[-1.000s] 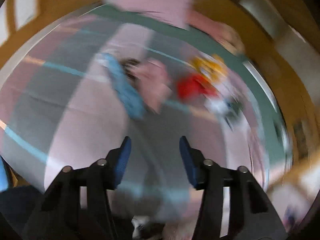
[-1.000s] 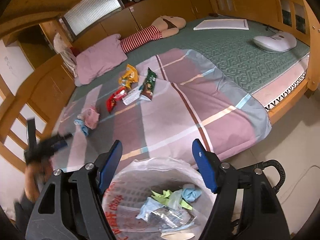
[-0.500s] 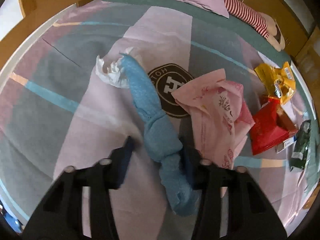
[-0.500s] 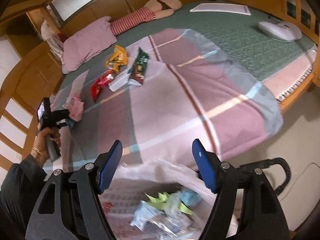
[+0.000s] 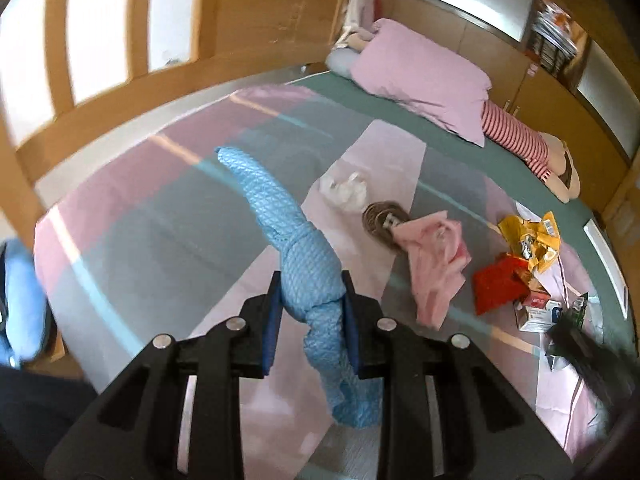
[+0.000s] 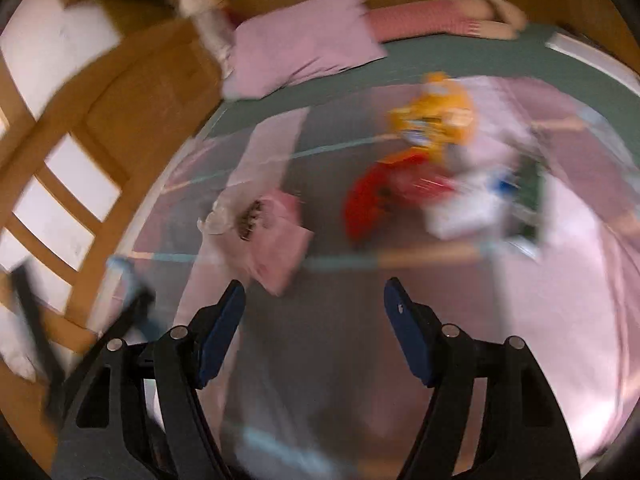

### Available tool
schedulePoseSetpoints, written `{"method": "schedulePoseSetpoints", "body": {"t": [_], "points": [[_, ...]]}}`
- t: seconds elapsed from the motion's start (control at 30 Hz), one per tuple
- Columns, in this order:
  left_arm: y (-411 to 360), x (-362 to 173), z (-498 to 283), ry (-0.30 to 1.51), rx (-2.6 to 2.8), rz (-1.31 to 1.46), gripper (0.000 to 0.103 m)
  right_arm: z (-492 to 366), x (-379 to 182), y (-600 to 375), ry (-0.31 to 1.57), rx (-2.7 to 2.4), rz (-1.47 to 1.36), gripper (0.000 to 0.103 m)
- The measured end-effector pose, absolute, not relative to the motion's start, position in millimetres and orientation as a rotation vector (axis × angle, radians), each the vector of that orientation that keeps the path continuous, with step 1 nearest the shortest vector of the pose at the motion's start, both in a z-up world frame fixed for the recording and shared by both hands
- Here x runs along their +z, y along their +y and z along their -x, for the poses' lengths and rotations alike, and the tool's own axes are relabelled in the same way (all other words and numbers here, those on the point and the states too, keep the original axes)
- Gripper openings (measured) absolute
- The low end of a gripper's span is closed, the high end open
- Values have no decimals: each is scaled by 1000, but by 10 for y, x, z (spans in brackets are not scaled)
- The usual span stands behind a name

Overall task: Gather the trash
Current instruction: 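Grasp the blue sock with the left gripper while the right gripper grasps the pink bag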

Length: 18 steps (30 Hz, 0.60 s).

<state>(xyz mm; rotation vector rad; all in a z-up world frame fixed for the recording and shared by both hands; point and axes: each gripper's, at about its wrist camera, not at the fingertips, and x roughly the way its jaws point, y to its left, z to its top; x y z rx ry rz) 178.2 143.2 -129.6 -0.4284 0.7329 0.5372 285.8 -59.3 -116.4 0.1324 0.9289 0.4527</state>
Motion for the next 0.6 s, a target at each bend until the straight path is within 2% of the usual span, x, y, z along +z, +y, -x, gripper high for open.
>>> {"method": "schedulePoseSetpoints", "body": {"t": [0.13,0.3,0.33,0.37,0.4,0.43,0.47,0.6], "points": [[1563,-1293,-1641,712,601,455,28,-3278,-1389,72,983,433,-26,71],[1616,-1330,-1636,734,605,454,28,-3451,-1689,350,1069,358,53,70],[1622,-1332,-1637,734,605,456,28,-3447,-1722,342,1069,353,56,63],[1619,-1331,-1643,733,604,455,28,-3434,-1749,329,1073,354,58,38],[1607,-1326,-1647,731,600,450,28,-3403,-1759,280,1085,374,44,29],[1586,-1321,-1657,730,594,443,28,-3369,-1744,239,1080,382,35,25],[1573,-1318,-1672,729,588,437,28,-3312,-1696,175,1069,379,36,15],[1447,-1283,-1712,715,524,398,28,-3030,-1378,-153,997,383,-2,13]]}}
